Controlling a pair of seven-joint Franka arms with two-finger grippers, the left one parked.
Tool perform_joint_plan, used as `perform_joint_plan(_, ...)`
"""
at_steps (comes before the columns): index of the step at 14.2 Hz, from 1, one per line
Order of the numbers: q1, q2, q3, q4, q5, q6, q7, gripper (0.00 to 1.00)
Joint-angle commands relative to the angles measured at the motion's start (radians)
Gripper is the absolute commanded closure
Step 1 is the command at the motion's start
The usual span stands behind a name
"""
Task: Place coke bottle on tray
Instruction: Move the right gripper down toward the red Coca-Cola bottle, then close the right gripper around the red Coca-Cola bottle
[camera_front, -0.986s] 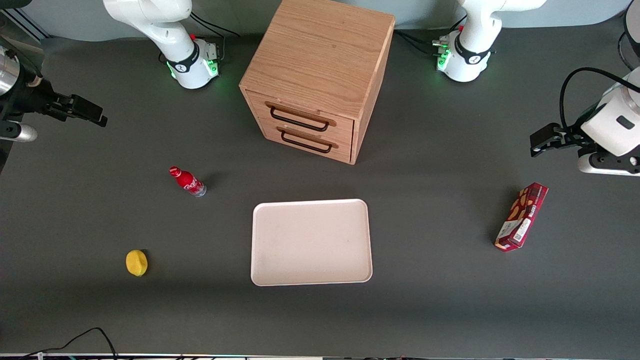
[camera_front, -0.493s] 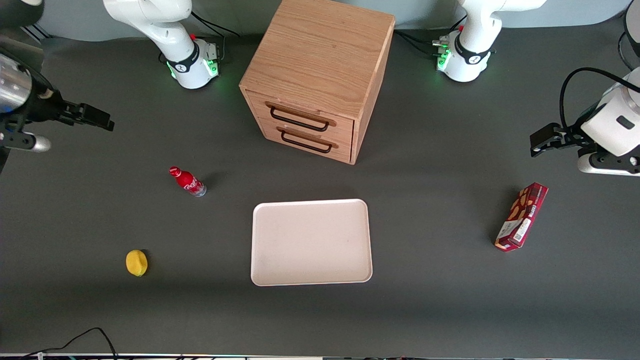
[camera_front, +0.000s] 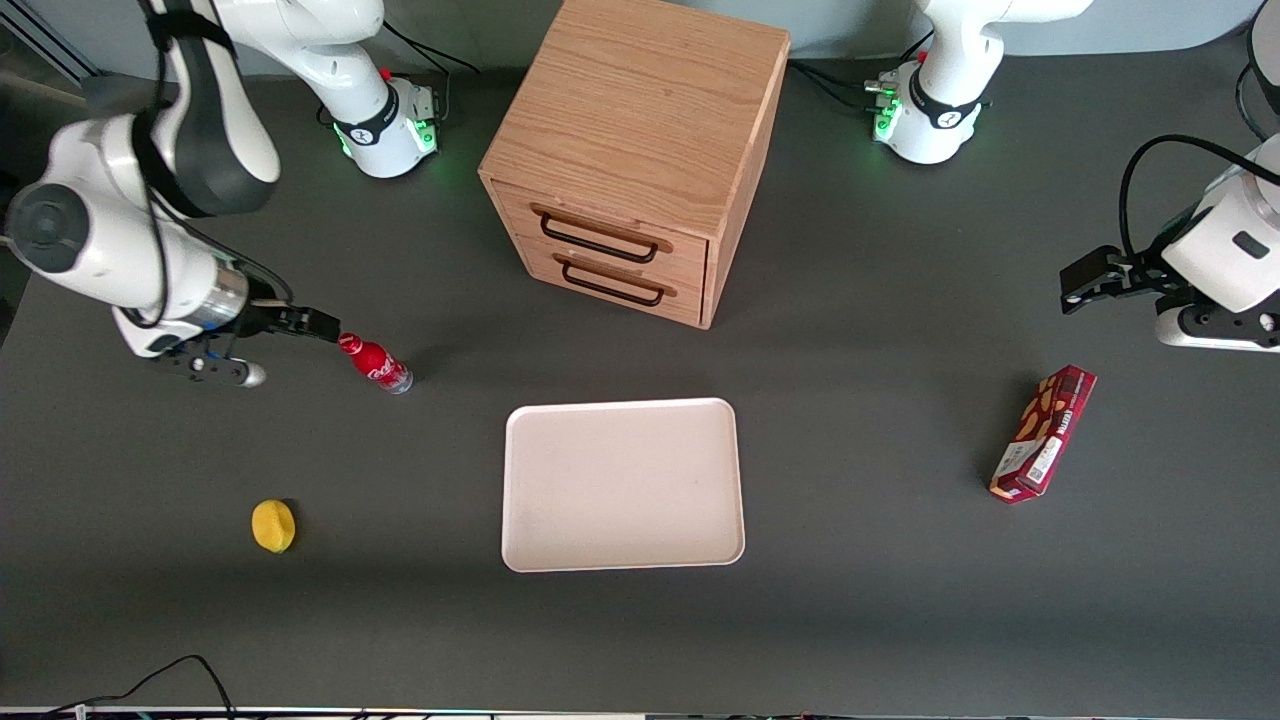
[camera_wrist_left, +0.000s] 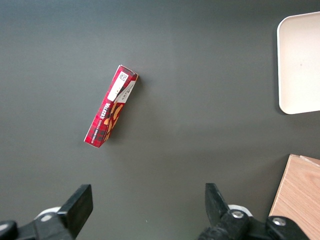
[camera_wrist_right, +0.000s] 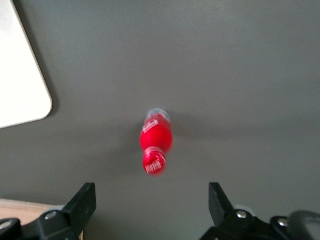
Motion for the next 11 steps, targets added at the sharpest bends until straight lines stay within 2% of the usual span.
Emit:
perform_joint_plan(1, 0.004, 0.002, 0.019, -0.103, -0.012, 0.162, 0.048, 0.0)
perform_joint_plan(4, 0.004, 0.033, 0.019, -0.137, -0.029, 0.238, 0.048, 0.0)
perform_joint_plan(5, 0.002, 0.035, 0.019, -0.151, -0.041, 0.254, 0.048, 0.07)
perform_joint_plan(7, 0.002, 0.032, 0.019, -0.186, -0.044, 0.284, 0.047, 0.4)
perform_joint_plan(9, 0.002, 0.024, 0.019, -0.197, -0.044, 0.284, 0.047, 0.92)
perform_joint_plan(10, 0.002, 0.024, 0.019, -0.197, -0.044, 0.279, 0.047, 1.0)
perform_joint_plan(11, 0.002, 0.024, 0.021, -0.197, -0.044, 0.276, 0.041, 1.0)
